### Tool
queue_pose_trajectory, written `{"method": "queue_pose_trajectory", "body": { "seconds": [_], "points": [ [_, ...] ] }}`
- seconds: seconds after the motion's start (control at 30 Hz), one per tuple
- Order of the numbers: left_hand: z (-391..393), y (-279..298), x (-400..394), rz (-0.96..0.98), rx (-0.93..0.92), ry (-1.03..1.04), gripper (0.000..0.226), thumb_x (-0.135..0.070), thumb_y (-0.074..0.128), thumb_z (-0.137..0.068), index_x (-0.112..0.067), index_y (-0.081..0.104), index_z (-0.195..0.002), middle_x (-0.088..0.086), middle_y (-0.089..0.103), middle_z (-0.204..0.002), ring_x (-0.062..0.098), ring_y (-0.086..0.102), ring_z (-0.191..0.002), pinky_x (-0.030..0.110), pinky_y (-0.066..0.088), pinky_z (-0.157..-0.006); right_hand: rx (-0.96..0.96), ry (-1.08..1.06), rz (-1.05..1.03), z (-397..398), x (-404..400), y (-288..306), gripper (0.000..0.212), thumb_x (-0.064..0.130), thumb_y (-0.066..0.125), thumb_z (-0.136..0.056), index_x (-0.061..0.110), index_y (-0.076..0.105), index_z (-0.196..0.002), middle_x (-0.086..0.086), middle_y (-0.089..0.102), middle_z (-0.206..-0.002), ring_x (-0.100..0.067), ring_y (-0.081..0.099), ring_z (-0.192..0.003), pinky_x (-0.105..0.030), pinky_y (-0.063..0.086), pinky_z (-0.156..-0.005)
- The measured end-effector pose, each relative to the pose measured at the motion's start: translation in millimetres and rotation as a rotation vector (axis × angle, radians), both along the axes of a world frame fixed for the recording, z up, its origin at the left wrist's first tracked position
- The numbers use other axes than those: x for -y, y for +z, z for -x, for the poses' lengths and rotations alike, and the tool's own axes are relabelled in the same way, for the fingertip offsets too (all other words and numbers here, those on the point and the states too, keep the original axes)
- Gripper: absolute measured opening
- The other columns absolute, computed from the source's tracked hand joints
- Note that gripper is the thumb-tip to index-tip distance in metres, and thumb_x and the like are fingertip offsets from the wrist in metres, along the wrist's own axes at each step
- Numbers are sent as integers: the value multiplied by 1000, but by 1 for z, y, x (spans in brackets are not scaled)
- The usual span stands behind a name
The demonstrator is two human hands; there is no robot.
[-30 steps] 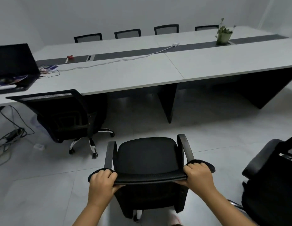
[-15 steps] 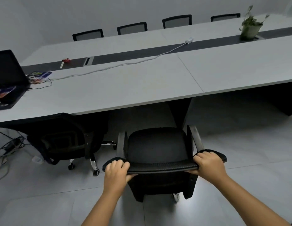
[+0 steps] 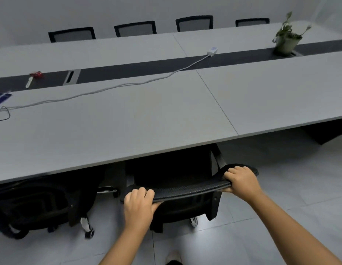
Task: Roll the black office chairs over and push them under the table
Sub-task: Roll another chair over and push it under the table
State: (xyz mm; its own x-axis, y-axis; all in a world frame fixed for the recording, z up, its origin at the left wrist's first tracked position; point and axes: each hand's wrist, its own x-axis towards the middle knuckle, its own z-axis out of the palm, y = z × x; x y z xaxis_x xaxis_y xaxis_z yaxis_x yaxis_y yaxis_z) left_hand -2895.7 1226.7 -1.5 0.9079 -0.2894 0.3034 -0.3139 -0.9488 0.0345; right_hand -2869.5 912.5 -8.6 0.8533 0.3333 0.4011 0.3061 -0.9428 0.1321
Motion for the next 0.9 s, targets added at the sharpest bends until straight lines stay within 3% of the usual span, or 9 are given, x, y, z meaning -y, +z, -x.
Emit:
{"method": "queue_pose_trajectory", "body": {
  "seconds": [0.13, 0.2, 0.3, 0.4, 0.57, 0.67, 0.77, 0.83, 0.9],
  "points": [
    [-57, -2, 9, -11, 20, -4, 50, -36, 92, -23, -12, 58, -51, 1, 48, -46, 21, 47, -39, 27, 41, -43, -4, -55, 21, -59, 5, 4, 49, 56, 80, -40, 16, 53, -47, 2, 45, -44, -19, 44, -37, -20, 19, -52],
    [-84, -4, 13, -18, 35, 16, 49, -37, 91, -25, -13, 59, -52, 0, 49, -47, 20, 49, -41, 30, 41, -49, -22, -95, -4, -84, 5, 7, 55, 53, 86, -25, 15, 52, -47, 1, 45, -45, -20, 45, -38, -22, 21, -51],
    [-109, -11, 10, -24, 65, 16, 50, -35, 92, -23, -13, 59, -53, 2, 52, -51, 22, 52, -44, 31, 25, -60, 17, -113, -47, -103, 5, -2, 56, 48, 87, -26, 11, 52, -51, -3, 47, -49, -22, 46, -44, -26, 19, -55],
    [-114, -17, 5, -10, 103, -2, 51, -32, 92, -23, -12, 57, -53, 2, 52, -51, 23, 52, -45, 30, 21, -59, 146, -43, -91, -104, 8, -14, 51, 58, 68, -55, 11, 50, -52, -4, 47, -51, -19, 38, -56, -27, 19, -56],
    [-114, -15, 5, 41, 19, 6, 64, -33, 91, -28, -16, 45, -70, 4, 55, -55, 24, 49, -56, 31, 21, -59, 172, -24, -133, -106, 8, -11, 69, 68, 27, -84, 12, 49, -51, -3, 47, -51, -20, 44, -46, -25, 20, -56],
    [-110, -11, 6, 103, 57, -3, 39, -57, 61, -71, -18, 55, -73, 1, 59, -62, 21, 53, -63, 30, 20, -61, 137, -61, -188, -103, 5, -7, 68, 69, 28, -83, 12, 50, -52, -2, 48, -52, -20, 46, -47, -25, 20, -56],
    [-99, -3, 8, 316, -106, 24, 54, -69, 15, -86, -32, 55, -90, -12, 67, -84, 8, 45, -87, 25, 21, -70, 57, -79, -356, -91, 3, -6, 62, 69, 33, -82, 14, 57, -69, -3, 61, -73, -20, 50, -75, -26, 34, -67],
    [-90, 2, 17, 535, -107, -57, 41, -69, 23, -85, -42, 49, -101, -33, 56, -111, -8, 43, -106, 14, 27, -89, -34, -121, -574, -66, 1, -4, 45, 64, 44, -80, 22, 56, -92, -2, 60, -105, -21, 44, -107, -30, 35, -93],
    [-71, 13, 37, 726, -235, -116, 26, -67, 39, -81, -58, 48, -104, -40, 45, -121, -19, 39, -112, -1, 24, -94, -148, -219, -914, -24, -2, 5, 37, 64, 54, -72, 45, 52, -103, 18, 51, -122, -5, 34, -123, -11, 22, -104]
  ]
}}
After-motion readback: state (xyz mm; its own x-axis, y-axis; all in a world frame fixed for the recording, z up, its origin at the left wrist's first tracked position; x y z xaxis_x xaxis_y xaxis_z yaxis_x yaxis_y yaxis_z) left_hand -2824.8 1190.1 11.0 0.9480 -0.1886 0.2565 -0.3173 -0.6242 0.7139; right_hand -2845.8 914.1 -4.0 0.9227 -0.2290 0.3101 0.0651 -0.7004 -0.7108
